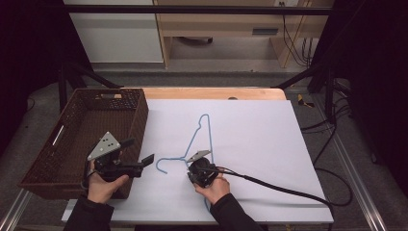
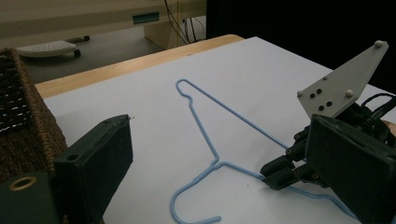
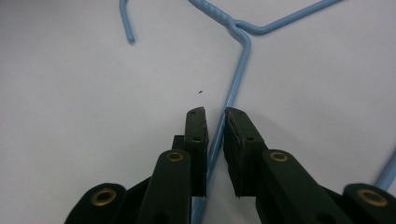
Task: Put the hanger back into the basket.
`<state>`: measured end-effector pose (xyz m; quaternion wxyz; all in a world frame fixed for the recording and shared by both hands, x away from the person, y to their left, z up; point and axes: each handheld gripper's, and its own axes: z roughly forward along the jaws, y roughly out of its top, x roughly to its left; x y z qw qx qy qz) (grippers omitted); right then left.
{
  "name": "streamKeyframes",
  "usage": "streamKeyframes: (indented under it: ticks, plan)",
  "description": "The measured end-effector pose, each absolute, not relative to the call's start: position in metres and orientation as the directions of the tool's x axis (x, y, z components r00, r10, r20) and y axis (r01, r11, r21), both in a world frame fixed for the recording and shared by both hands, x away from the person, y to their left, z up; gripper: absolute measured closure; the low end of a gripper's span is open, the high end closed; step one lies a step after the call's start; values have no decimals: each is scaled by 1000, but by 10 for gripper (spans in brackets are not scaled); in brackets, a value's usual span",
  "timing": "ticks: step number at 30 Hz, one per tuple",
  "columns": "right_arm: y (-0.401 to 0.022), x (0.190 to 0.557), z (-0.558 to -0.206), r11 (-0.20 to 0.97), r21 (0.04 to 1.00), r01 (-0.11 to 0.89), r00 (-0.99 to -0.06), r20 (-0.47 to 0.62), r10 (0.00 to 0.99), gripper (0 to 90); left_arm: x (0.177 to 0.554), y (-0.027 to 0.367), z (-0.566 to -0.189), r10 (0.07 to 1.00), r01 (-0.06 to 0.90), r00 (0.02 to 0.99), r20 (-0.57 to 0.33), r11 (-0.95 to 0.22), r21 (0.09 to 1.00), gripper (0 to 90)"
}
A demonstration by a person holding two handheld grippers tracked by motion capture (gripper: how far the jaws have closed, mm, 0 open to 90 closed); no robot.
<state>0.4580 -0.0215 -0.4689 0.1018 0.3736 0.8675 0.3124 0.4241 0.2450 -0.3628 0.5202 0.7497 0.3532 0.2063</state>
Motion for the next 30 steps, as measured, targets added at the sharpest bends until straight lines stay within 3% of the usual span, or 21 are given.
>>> streamKeyframes:
  ticks: [19,30]
  plan:
    - [-20,458,-467,482,605,634,-646,71,760,869,424,246,-362,750,316,660,-54,-212,925,73]
    - [-23,458,-463,496,594,633,-661,80,746,878,424,245,-362,750,317,659,-53,-213,924,73]
